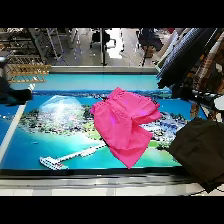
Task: Fold the clothes and pants, and hang the long-sleeved shirts on hangers.
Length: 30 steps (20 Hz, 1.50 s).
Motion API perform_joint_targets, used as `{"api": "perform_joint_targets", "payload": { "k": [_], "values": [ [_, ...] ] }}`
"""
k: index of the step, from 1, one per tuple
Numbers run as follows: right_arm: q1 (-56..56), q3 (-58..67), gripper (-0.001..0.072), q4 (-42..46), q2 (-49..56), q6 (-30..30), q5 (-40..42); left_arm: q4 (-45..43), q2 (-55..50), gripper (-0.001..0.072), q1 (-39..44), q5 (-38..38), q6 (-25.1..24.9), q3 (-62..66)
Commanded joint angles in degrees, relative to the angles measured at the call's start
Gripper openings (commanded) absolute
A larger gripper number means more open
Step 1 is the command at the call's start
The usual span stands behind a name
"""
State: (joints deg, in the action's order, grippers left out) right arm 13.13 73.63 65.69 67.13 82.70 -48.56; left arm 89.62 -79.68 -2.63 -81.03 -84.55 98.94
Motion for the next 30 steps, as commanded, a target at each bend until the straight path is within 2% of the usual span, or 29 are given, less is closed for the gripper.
{"api": "perform_joint_targets", "payload": {
  "k": [1,3,6,8,11,14,15,18,23,24,25,27,28,29,30],
  "values": [
    [0.00,-2.86,0.0541,-1.38,0.04,-0.79,-15.19,31.32,-9.92,0.0478,0.04,4.50,-9.92,0.02],
    [-0.02,-9.49,0.0568,-2.10,-0.07,-2.45,-22.36,41.05,-16.79,0.0505,0.74,7.48,-10.82,0.02],
    [-0.09,-23.34,0.0568,-13.42,-1.44,-9.44,-27.41,41.66,-25.88,0.0513,2.89,9.62,-10.62,0.02],
    [-0.09,-31.04,0.0568,-21.00,-2.51,-11.96,-28.57,44.04,-30.29,0.0512,4.31,12.22,-10.32,0.04],
    [-2.69,-38.73,0.0568,-23.32,-2.56,-11.85,-29.07,46.29,-34.05,0.0500,6.36,19.15,-7.56,0.04],
    [-10.47,-42.64,0.0567,-23.58,-2.34,-11.23,-23.15,46.31,-35.95,0.0495,8.09,24.48,-6.23,1.03],
    [-13.86,-42.93,0.0567,-23.82,-2.01,-10.99,-20.33,46.29,-36.92,0.0467,8.61,24.72,-5.38,2.27],
    [-22.34,-42.91,0.0568,-25.97,1.07,-10.16,-14.36,46.34,-41.05,0.0463,9.35,23.41,-1.27,7.56],
    [-29.99,-42.91,0.0563,-31.52,7.28,-10.38,-6.29,46.38,-45.83,0.0463,10.01,20.37,1.97,13.77],
    [-30.08,-42.91,0.0510,-32.33,7.56,-10.38,-5.07,46.29,-46.23,0.0463,10.05,20.28,2.86,13.84],
    [-30.03,-42.86,0.0394,-32.85,7.54,-10.38,-4.15,46.29,-46.73,0.0463,10.03,20.06,4.26,13.84],
    [-30.01,-42.18,0.0378,-32.92,7.54,-10.32,-3.82,46.38,-47.84,0.0451,10.10,20.24,8.39,13.86],
    [-30.03,-41.81,0.0342,-32.96,7.54,-10.32,-3.93,46.64,-48.28,0.0361,10.21,20.98,10.16,13.86],
    [-30.03,-41.59,0.0327,-33.00,7.54,-10.32,-4.11,46.75,-48.59,0.0340,10.45,22.34,11.21,13.86],
    [-30.03,-41.59,0.0312,-33.14,7.54,-10.32,-4.15,46.75,-48.81,0.0260,10.62,24.46,13.40,13.86]
  ]
}}
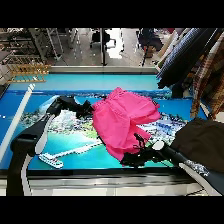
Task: Fold the clothes and pants, and hang the long-sleeved shirts on hangers.
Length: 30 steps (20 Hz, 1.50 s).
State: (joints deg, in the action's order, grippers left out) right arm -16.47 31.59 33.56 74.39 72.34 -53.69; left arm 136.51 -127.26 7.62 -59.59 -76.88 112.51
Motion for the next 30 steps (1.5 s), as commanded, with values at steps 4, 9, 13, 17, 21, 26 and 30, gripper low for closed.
{"api": "perform_joint_targets", "payload": {
  "k": [4,9,13,17,21,26,30],
  "values": [
    [-0.44,0.44,0.0014,-0.22,-0.33,-0.09,0.24,0.26,-1.14,0.0010,0.46,9.33,11.04,0.74],
    [1.18,2.56,0.0012,17.68,-13.35,8.98,-2.62,0.07,4.22,0.0007,-2.73,2.64,-4.26,0.76],
    [6.43,12.24,0.0012,32.63,-29.33,15.76,-14.03,0.13,15.04,0.0007,-7.06,-10.32,-15.45,0.76],
    [8.98,29.88,0.0012,33.42,-42.49,15.72,-16.85,0.31,32.39,0.0007,-9.11,-25.94,-23.96,0.76],
    [8.98,52.83,0.0012,33.40,-45.99,15.39,-16.02,0.28,52.61,0.0009,-9.16,-29.73,-28.63,0.76],
    [8.98,71.32,0.0012,34.01,-43.74,8.39,-5.66,-0.15,73.13,0.0010,-9.16,-23.89,-35.80,0.74],
    [8.98,72.81,0.0012,42.45,-34.84,5.55,-3.32,-6.51,76.43,0.0009,-9.14,-14.97,-36.61,0.46]
  ]
}}
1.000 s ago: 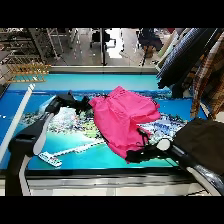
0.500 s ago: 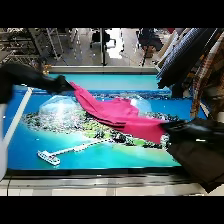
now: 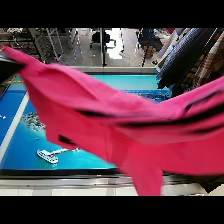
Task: Fold the clothes and pants, and hang the long-sleeved shirts on hangers.
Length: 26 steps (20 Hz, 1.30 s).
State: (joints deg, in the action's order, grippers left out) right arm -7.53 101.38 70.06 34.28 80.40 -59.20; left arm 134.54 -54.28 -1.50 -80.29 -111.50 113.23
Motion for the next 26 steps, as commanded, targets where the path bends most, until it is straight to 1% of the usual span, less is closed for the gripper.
{"api": "perform_joint_targets", "payload": {
  "k": [1,4,6,7,8,9,10,11,12,13,14,16,17,18,19,20,21,22,23,24,26],
  "values": [
    [0.04,2.47,0.0012,7.76,9.68,-2.51,0.61,-5.55,1.64,0.0009,-0.02,5.86,-1.38,-0.92],
    [0.04,-0.11,0.0012,8.63,26.95,-3.61,-0.57,-5.49,-8.22,0.0010,0.11,6.01,-0.28,-6.10],
    [0.07,-0.31,0.0012,9.20,41.09,-4.68,2.89,-5.55,-18.69,0.0009,0.09,7.87,0.44,-10.10],
    [0.13,-0.31,0.0012,9.51,47.78,-4.63,7.26,-5.55,-24.57,0.0008,0.02,10.32,1.16,-11.13],
    [0.55,-0.02,0.0012,9.22,54.58,-4.11,13.38,-5.53,-31.04,0.0010,0.02,14.36,1.77,-11.23],
    [1.16,1.36,0.0012,9.20,60.87,-0.63,18.43,-5.46,-37.88,0.0010,0.02,21.09,3.98,-11.19],
    [1.92,3.69,0.0015,9.01,65.94,3.72,21.03,-4.83,-43.45,0.0012,-0.02,27.47,6.12,-11.02],
    [2.73,6.45,0.0119,7.17,69.88,6.78,21.24,-3.17,-48.48,0.0119,-0.52,31.34,7.61,-10.08],
    [3.54,9.22,0.0414,4.20,72.50,7.63,18.88,-0.72,-52.30,0.0398,-1.33,31.43,8.26,-8.55],
    [4.33,10.97,0.0647,3.52,73.29,7.58,14.12,0.09,-54.45,0.0591,-2.25,30.10,8.28,-7.34],
    [5.11,11.78,0.0673,4.28,73.00,7.17,8.52,0.00,-55.32,0.0601,-3.52,27.52,8.26,-6.84],
    [7.45,12.11,0.0673,7.45,72.11,6.99,-4.50,-1.68,-54.90,0.0602,-6.45,19.82,8.26,-6.82],
    [9.33,11.98,0.0649,7.15,72.02,7.02,-11.54,-2.54,-54.53,0.0601,-7.96,15.19,8.35,-6.82],
    [11.19,11.15,0.0627,5.75,71.95,7.02,-17.14,-3.23,-54.36,0.0601,-9.46,10.19,9.53,-6.82],
    [13.03,8.96,0.0626,3.67,71.47,6.99,-21.68,-5.14,-54.36,0.0600,-10.95,4.59,12.26,-6.82],
    [14.34,5.35,0.0585,1.99,70.12,6.73,-24.24,-8.70,-54.42,0.0601,-12.13,-0.90,15.32,-6.84],
    [15.21,-0.57,0.0549,0.66,67.36,5.64,-25.07,-12.44,-54.40,0.0601,-12.76,-5.09,17.03,-7.15],
    [15.72,-8.37,0.0535,-0.81,63.39,4.57,-24.85,-15.26,-54.40,0.0601,-13.00,-8.39,17.75,-7.96],
    [15.76,-16.87,0.0535,-2.45,58.97,2.95,-23.71,-15.85,-54.40,0.0601,-13.05,-10.19,17.70,-9.20],
    [15.74,-26.08,0.0537,-4.02,53.99,1.62,-21.90,-14.71,-54.40,0.0601,-12.79,-11.06,17.70,-10.97],
    [15.74,-45.35,0.0537,-10.67,43.19,-1.33,-17.92,-12.33,-54.42,0.0601,-11.28,-9.66,17.68,-14.78]
  ]
}}
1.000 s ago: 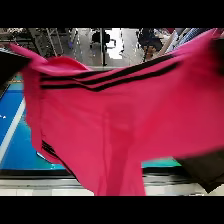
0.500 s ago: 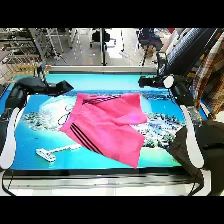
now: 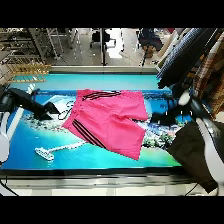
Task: Fold the clothes and pants, and hang the long-sleeved shirts on hangers.
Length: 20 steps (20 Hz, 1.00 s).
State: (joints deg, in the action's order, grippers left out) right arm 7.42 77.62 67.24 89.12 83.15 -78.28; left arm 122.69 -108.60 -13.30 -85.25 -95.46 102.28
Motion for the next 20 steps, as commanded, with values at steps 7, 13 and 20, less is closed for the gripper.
{"api": "perform_joint_targets", "payload": {
  "k": [7,13,20],
  "values": [
    [0.61,-55.12,0.0547,-26.77,-26.86,-15.47,10.93,-0.81,-0.31,0.0601,4.26,5.81,4.00,-9.75],
    [0.61,-56.15,0.0567,-40.59,-21.68,-22.40,20.11,-0.55,-2.78,0.0601,5.14,8.20,5.11,-9.99],
    [-5.70,-56.06,0.0014,-52.43,-17.51,-28.50,27.91,2.29,-5.51,0.0014,6.40,12.15,9.11,-9.88]
  ]
}}
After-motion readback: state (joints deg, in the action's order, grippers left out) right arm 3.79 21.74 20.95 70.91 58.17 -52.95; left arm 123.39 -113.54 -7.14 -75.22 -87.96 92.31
